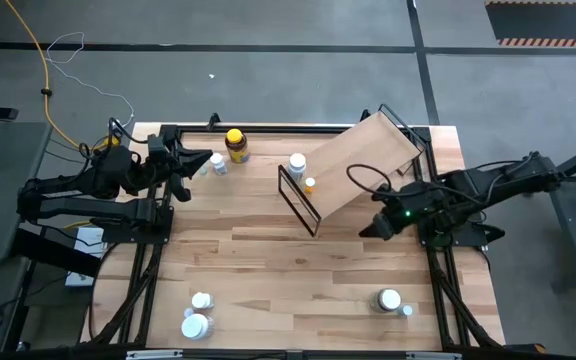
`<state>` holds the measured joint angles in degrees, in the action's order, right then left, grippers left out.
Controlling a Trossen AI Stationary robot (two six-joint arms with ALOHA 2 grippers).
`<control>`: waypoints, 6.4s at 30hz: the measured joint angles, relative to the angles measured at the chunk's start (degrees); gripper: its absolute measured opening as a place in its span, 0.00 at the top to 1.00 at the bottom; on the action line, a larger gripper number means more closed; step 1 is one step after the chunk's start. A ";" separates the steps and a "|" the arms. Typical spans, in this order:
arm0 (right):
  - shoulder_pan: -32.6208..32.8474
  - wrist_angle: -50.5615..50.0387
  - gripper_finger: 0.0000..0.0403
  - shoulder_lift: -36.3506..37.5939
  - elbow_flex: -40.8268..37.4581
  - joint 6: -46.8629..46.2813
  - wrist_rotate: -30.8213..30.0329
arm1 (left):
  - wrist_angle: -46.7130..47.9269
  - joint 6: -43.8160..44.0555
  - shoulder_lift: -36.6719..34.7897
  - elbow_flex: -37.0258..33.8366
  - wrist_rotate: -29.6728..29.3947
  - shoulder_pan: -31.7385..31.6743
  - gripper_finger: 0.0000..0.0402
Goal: Pick and place medicine bottles onto shelf by color
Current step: Put the transparent pill bottle on the shelf
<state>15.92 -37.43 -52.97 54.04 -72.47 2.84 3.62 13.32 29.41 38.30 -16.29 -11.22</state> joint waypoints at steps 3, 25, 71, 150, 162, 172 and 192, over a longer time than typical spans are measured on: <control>0.00 -0.42 0.65 -0.28 0.00 -0.77 2.35 | 0.00 0.04 0.00 0.02 0.02 0.02 0.99; -0.13 2.01 0.23 -0.28 0.00 -6.99 12.68 | 0.00 0.00 0.00 0.01 0.44 0.02 0.99; 27.63 -30.29 0.23 -38.45 23.52 -50.52 6.62 | 0.00 -1.96 0.00 0.02 0.47 0.01 0.99; -10.87 -51.68 0.49 -36.18 68.73 27.52 -27.71 | -0.70 -1.47 2.51 0.02 -0.90 0.00 0.99; -28.18 -52.61 0.49 -43.47 68.81 32.53 -6.90 | -0.72 -1.36 2.51 0.02 -2.00 0.00 0.99; -32.26 -52.58 0.49 -46.21 68.78 31.12 -2.91 | -0.66 -1.49 2.51 0.02 -2.56 0.00 0.99; -35.19 -52.57 0.49 -50.93 68.81 29.42 -1.12 | -0.44 -1.51 2.51 0.02 -2.37 0.02 0.99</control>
<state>-19.27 -90.00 -103.90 122.85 -43.05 1.71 3.18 11.81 31.92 38.33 -18.67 -11.20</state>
